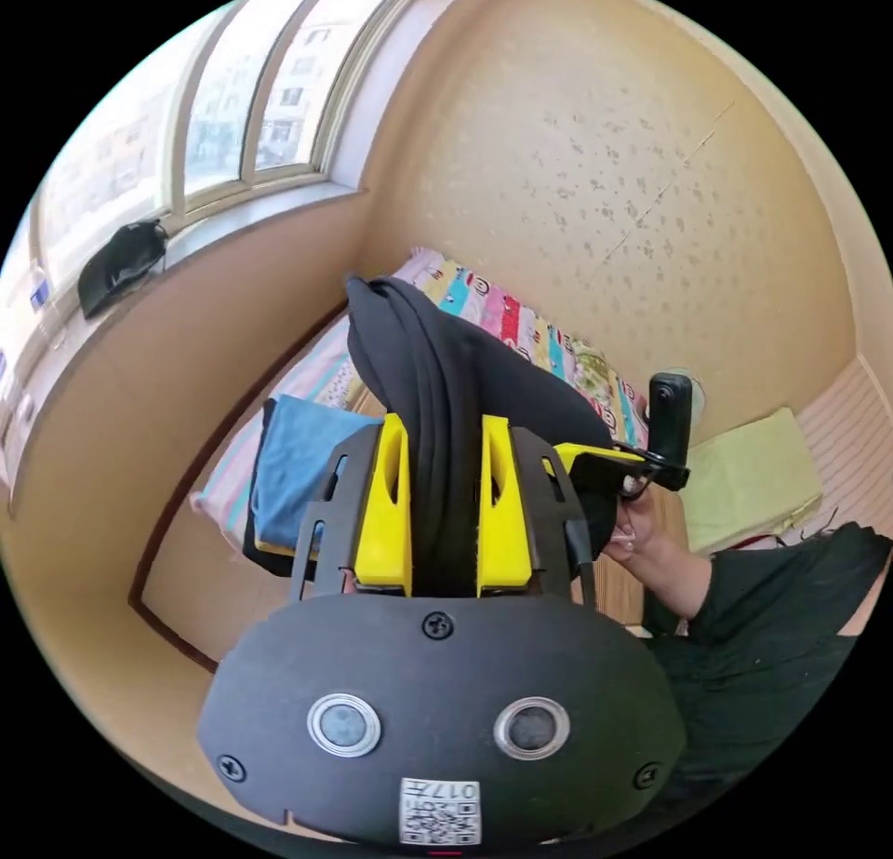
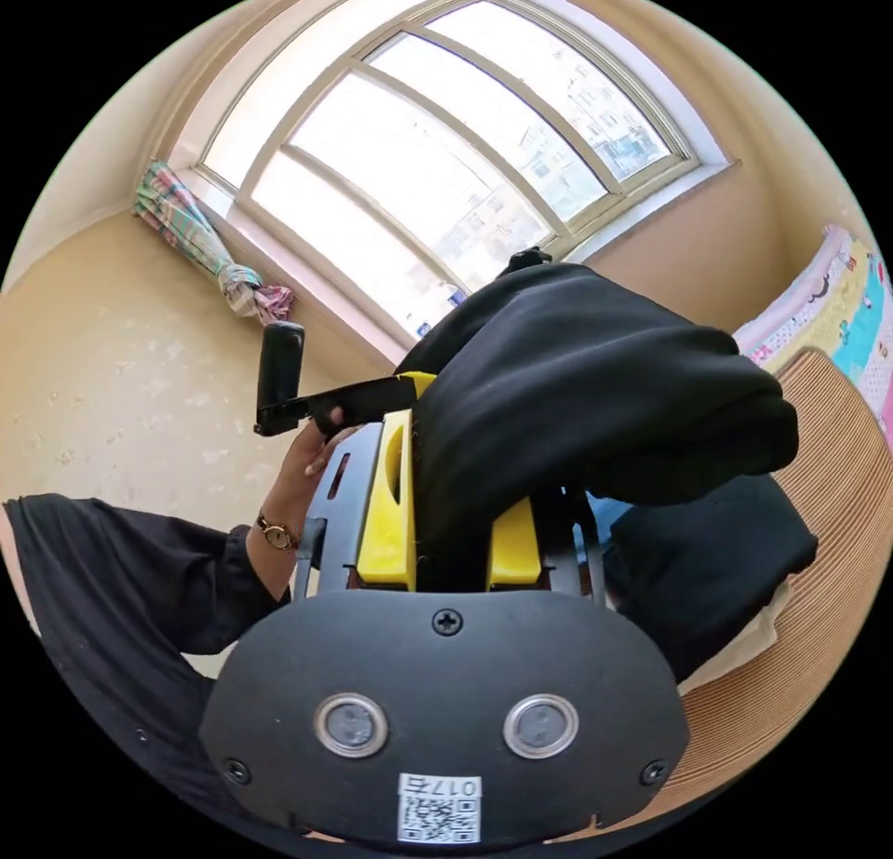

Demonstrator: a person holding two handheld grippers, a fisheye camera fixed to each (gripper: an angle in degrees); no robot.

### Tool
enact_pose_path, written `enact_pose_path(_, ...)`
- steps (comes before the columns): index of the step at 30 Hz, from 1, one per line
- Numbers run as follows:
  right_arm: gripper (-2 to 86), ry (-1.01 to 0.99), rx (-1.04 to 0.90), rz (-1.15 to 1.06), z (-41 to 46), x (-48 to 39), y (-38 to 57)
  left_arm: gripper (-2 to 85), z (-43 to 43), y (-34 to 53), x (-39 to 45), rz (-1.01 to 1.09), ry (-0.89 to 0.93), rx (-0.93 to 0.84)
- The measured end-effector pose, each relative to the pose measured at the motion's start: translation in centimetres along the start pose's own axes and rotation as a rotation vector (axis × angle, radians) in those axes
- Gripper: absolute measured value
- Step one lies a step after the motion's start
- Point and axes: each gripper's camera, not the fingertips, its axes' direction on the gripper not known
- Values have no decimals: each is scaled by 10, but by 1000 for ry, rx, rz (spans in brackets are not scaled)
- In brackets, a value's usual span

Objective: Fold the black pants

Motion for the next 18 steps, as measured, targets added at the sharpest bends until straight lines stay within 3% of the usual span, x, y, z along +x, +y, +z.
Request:
enact_pose_path(4, 124, 65, -229, 320, 93, 69, 0, 134, 60, 15, -74, -222, -83, -158)
enact_pose_path(6, 129, 150, -386, 464, 120, 93, 31, 155, 131, 55, -115, -356, -171, -436)
enact_pose_path(8, 115, 149, -463, 438, 120, 90, 82, 166, 173, 94, -128, -364, -245, -598)
enact_pose_path(12, 87, 219, -557, 357, 68, 65, 174, 164, 145, 149, -125, -378, -195, -389)
enact_pose_path(15, 64, 328, -597, 541, -6, 61, 263, 117, 105, 184, -99, -383, -303, -227)
enact_pose_path(18, 30, 462, -508, 750, -95, 45, 328, 103, 83, 208, -50, -300, -277, -124)
